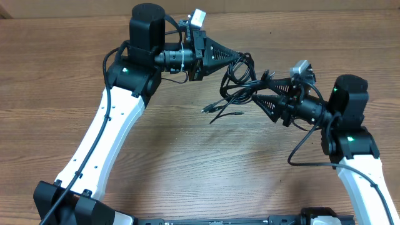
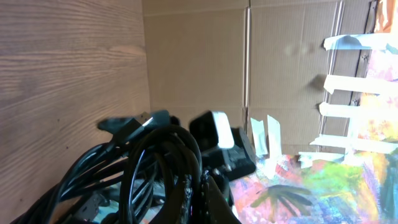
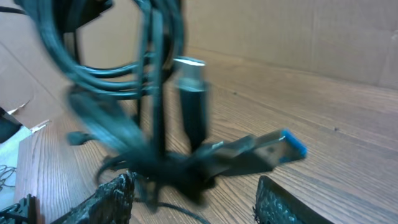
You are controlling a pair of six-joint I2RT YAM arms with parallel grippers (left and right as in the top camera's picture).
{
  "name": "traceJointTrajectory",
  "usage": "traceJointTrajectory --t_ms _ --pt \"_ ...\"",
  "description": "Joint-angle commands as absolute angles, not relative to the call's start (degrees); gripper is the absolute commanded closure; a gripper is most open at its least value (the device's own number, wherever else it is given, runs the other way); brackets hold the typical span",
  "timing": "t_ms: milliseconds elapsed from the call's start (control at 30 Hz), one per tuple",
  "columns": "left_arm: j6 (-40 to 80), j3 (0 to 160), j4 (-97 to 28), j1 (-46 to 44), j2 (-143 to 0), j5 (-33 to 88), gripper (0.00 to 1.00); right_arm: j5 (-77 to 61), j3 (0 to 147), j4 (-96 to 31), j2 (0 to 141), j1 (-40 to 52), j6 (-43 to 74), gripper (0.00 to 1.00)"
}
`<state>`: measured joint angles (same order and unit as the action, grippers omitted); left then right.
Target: Untangle cables
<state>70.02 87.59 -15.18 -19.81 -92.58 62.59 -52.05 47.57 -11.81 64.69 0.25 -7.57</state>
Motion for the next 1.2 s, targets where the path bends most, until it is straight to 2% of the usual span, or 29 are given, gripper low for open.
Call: traceJointTrajectory --t_ms 0,467,867,1167 --pt "70.9 89.1 -14.7 -20.7 -91.0 64.2 0.96 -51.5 47.6 -10.7 66.5 0.4 -8.4 0.4" --pt "69.2 89.1 -14.7 -21.1 -91.0 63.9 0.96 -54.6 47.6 -0.6 67.6 0.4 -2.9 0.47" --pt "65.5 89.1 -14.8 -21.8 -91.0 61.4 0.96 -56.3 47.6 0.0 67.6 0.4 -2.8 0.83" --pt "59.8 89.1 -15.2 -21.7 -91.0 56.4 0.92 -62.8 47.6 0.0 67.6 0.4 -2.8 0.96"
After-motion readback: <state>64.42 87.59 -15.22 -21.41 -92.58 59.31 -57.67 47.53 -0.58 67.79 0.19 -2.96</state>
